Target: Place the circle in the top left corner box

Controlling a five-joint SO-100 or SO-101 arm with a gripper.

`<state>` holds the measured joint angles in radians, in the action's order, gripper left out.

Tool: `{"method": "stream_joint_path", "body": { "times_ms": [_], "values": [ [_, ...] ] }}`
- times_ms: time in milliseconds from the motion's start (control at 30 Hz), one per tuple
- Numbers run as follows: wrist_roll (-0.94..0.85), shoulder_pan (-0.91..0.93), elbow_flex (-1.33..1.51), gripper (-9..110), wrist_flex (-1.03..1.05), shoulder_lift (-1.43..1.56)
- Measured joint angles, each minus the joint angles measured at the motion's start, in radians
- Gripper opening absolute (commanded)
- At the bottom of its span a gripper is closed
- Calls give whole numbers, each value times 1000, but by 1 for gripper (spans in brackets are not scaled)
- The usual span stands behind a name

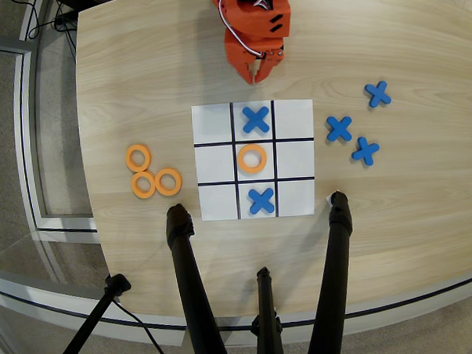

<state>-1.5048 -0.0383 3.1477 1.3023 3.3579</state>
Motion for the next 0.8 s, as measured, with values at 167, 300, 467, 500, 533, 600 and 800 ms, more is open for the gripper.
{"method": "stream_joint_path", "body": {
  "times_ms": [167, 300, 467, 500, 533, 600, 800],
  "values": [
    [-43, 38, -9, 6, -38, -3],
    [-48, 49, -11, 6, -40, -3],
    [-67, 66, -52, 11, -66, -63],
    [-69, 84, -84, 11, -86, -95],
    [-69, 103, -126, 11, -115, -140],
    [-69, 152, -225, 12, -199, -264],
    [-41, 278, -555, 13, -554, -753]
  ]
}}
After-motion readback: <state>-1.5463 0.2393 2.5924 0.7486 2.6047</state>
